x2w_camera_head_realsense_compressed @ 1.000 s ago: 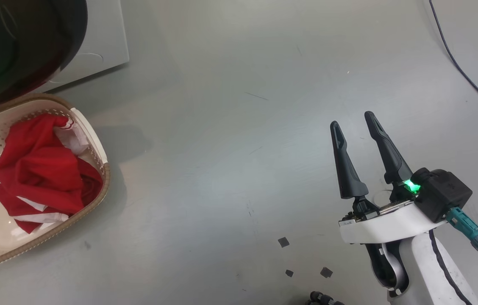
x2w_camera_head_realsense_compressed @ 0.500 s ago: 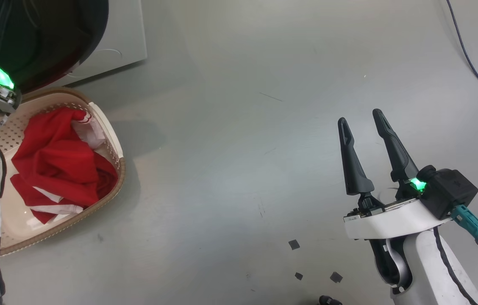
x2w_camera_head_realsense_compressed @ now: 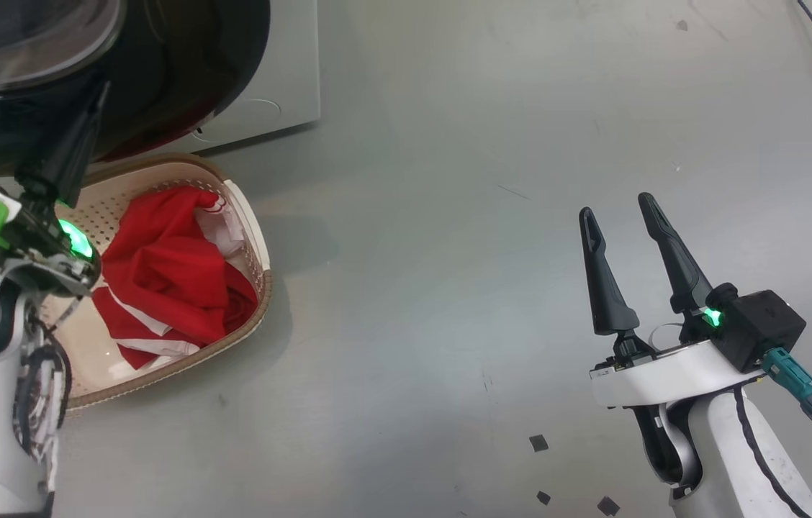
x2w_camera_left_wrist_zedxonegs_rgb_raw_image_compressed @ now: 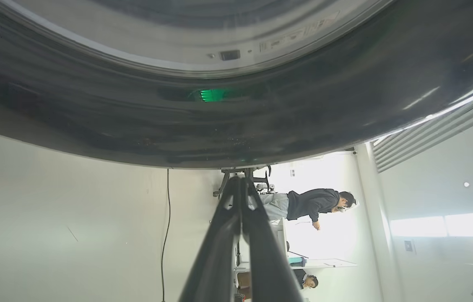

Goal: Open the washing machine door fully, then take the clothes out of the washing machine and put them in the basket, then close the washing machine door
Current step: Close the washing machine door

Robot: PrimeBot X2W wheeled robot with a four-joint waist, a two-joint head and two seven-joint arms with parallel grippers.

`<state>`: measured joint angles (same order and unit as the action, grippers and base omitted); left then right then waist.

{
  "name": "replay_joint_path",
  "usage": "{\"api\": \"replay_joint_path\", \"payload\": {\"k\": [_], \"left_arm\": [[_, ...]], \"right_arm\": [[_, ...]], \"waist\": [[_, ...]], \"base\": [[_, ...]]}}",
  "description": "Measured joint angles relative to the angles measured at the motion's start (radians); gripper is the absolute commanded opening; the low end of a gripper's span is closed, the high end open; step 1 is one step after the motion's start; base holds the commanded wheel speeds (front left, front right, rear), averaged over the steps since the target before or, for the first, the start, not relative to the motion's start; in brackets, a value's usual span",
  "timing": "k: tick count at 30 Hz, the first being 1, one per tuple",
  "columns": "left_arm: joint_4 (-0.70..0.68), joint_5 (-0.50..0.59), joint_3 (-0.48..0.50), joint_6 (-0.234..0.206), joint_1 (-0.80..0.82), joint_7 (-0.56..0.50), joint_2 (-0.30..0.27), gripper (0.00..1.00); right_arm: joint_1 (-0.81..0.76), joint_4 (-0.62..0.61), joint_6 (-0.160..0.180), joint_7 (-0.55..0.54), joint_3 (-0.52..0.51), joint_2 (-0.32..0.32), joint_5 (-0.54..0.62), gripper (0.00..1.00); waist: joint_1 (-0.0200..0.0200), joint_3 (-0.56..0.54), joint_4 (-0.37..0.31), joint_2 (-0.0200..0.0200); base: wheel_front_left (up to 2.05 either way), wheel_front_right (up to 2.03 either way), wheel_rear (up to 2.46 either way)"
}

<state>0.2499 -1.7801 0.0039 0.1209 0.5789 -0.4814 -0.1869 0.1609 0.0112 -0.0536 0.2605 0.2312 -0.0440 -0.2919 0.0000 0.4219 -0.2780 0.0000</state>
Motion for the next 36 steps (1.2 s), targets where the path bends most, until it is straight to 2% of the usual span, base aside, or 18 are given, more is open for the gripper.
{"api": "replay_joint_path", "payload": {"k": [7, 15, 16, 18, 19, 20, 22, 23, 28, 30, 34, 36], "left_arm": [[-0.113, 0.008, 0.047, 0.000, -0.125, 0.032, 0.019, 0.00], [-0.244, 0.033, 0.075, 0.000, -0.259, 0.087, 0.105, 0.00], [-0.254, 0.050, 0.072, 0.000, -0.276, 0.093, 0.112, 0.12], [-0.273, 0.072, 0.069, 0.000, -0.304, 0.097, 0.120, 0.26], [-0.282, 0.077, 0.067, 0.000, -0.317, 0.106, 0.122, 0.39], [-0.291, 0.079, 0.068, 0.000, -0.329, 0.115, 0.124, 0.47], [-0.305, 0.087, 0.067, 0.000, -0.358, 0.124, 0.126, 0.85], [-0.312, 0.094, 0.067, 0.000, -0.373, 0.132, 0.128, 1.00], [-0.333, 0.158, 0.056, 0.000, -0.436, 0.176, 0.134, 1.00], [-0.335, 0.224, 0.047, 0.000, -0.457, 0.199, 0.133, 1.00], [-0.336, 0.385, 0.020, 0.000, -0.495, 0.267, 0.124, 1.00], [-0.339, 0.530, -0.010, 0.000, -0.507, 0.304, 0.074, 1.00]], "right_arm": [[-0.002, 0.008, -0.007, 0.000, -0.011, -0.001, 0.030, 1.00], [-0.024, 0.029, -0.016, 0.000, -0.028, -0.004, 0.055, 1.00], [-0.031, 0.033, -0.017, 0.000, -0.029, -0.006, 0.056, 1.00], [-0.042, 0.041, -0.019, 0.000, -0.031, -0.011, 0.058, 1.00], [-0.048, 0.046, -0.022, 0.000, -0.031, -0.013, 0.060, 1.00], [-0.051, 0.052, -0.024, 0.000, -0.031, -0.015, 0.065, 1.00], [-0.053, 0.061, -0.024, 0.000, -0.032, -0.016, 0.068, 1.00], [-0.054, 0.063, -0.024, 0.000, -0.033, -0.016, 0.068, 1.00], [-0.070, 0.072, -0.026, 0.000, -0.039, -0.016, 0.075, 1.00], [-0.071, 0.077, -0.028, 0.000, -0.038, -0.016, 0.077, 1.00], [-0.082, 0.081, -0.028, 0.000, -0.039, -0.016, 0.085, 1.00], [-0.093, 0.086, -0.032, 0.000, -0.039, -0.016, 0.085, 1.00]], "waist": [[0.0000, -0.041, 0.037, 0.0000], [0.0000, -0.082, 0.098, 0.0000], [0.0000, -0.087, 0.107, 0.0000], [0.0000, -0.097, 0.124, 0.0000], [0.0000, -0.103, 0.132, 0.0000], [0.0000, -0.108, 0.141, 0.0000], [0.0000, -0.121, 0.157, 0.0000], [0.0000, -0.128, 0.164, 0.0000], [0.0000, -0.159, 0.200, 0.0000], [0.0000, -0.172, 0.213, 0.0000], [0.0000, -0.195, 0.236, 0.0000], [0.0000, -0.207, 0.246, 0.0000]], "base": [[0.00, 0.00, 0.00], [0.00, 0.00, 0.00], [0.00, 0.00, 0.00], [0.00, 0.00, 0.00], [0.00, 0.00, 0.00], [0.00, 0.00, 0.00], [0.00, 0.00, 0.00], [0.00, 0.00, 0.00], [0.00, 0.00, 0.00], [0.00, 0.00, 0.00], [0.00, 0.00, 0.00], [0.00, 0.00, 0.00]]}}
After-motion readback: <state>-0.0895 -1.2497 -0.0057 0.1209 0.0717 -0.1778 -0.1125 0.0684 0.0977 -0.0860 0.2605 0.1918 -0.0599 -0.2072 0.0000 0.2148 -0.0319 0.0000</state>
